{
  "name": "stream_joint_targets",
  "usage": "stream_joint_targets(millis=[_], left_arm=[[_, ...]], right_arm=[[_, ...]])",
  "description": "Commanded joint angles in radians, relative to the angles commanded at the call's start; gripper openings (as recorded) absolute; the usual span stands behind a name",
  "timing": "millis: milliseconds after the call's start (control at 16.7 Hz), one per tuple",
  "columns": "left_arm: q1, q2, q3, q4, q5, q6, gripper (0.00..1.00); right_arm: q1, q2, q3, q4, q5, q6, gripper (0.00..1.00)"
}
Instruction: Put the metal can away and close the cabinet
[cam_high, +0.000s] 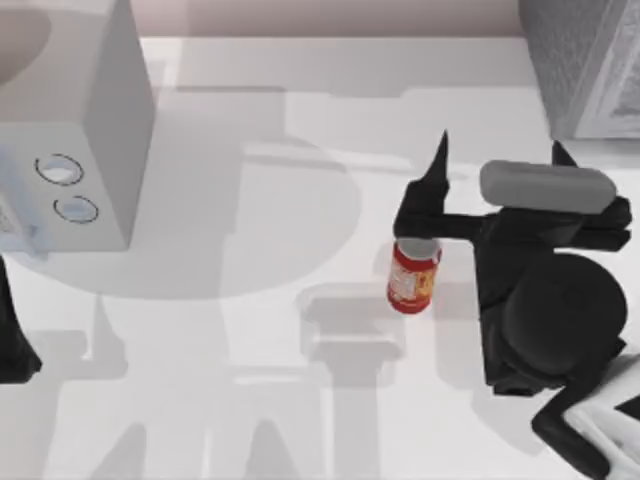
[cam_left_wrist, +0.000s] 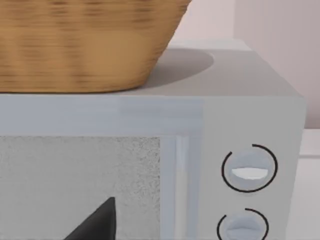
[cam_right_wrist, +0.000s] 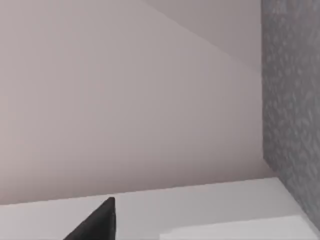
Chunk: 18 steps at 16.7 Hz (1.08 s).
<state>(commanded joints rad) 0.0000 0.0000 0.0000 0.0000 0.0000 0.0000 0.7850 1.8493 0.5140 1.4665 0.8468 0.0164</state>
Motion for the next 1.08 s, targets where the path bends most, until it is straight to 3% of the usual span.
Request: stream_joint_targets(millis=[540,960,1080], left_arm=[[0.000,0.000,0.000,0.000,0.000,0.000,1.00],[0.000,0.000,0.000,0.000,0.000,0.000,1.00],[0.000,0.000,0.000,0.000,0.000,0.000,1.00]], right_arm=[[0.229,0.566,0.090,0.353,0.209,-0.004,1.00],[0.252,0.623,0.098,0.388,0.229,-0.005,1.00],[0.228,0.675,0.158,0.307,0.189,0.056,1.00]])
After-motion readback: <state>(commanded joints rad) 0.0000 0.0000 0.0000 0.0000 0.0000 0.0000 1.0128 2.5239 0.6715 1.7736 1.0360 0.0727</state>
